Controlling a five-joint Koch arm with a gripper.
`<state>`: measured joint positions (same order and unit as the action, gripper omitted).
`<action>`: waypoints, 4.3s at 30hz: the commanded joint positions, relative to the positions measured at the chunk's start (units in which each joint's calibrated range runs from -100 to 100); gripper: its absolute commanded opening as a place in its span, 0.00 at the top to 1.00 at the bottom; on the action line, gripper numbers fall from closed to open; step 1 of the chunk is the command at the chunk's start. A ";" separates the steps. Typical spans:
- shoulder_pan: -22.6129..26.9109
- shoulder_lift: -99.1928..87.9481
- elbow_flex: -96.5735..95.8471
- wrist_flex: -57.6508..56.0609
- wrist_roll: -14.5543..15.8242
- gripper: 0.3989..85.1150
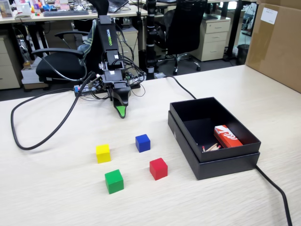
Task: Put the green cube on top of the red cube
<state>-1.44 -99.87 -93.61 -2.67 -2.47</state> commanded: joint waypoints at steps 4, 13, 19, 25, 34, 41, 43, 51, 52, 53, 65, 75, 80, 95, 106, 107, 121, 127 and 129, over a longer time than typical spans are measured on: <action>0.05 -0.13 -1.68 -1.35 -0.24 0.43; 0.05 -0.13 -1.68 -1.35 -0.24 0.43; 0.05 -0.13 -1.68 -1.35 -0.24 0.43; 0.05 -0.13 -1.68 -1.26 -0.24 0.43; 0.05 -0.13 -1.68 -1.35 -0.24 0.43; 0.05 -0.13 -1.68 -1.35 -0.20 0.43; 0.00 -0.13 -1.68 -1.35 -0.24 0.43; 0.00 -0.13 -1.68 -1.35 -0.24 0.43; 0.00 -0.13 -1.68 -1.35 -0.24 0.43; 0.05 -0.13 -1.68 -1.35 -0.20 0.43; 0.05 -0.13 -1.68 -1.35 -0.20 0.43; 0.00 -0.13 -1.58 -1.35 -0.24 0.44; 0.10 -0.13 -1.58 -1.35 -0.44 0.44; -0.44 4.00 25.07 -25.36 -0.44 0.44; -2.59 29.93 63.87 -44.11 -0.49 0.44; -2.64 32.92 66.86 -44.63 -0.49 0.44; -3.32 78.93 105.94 -45.92 -1.37 0.45; -4.30 94.42 119.00 -45.92 -2.30 0.45; -4.74 99.24 122.44 -45.84 -2.59 0.45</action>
<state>-5.59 -3.30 22.14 -48.35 -3.79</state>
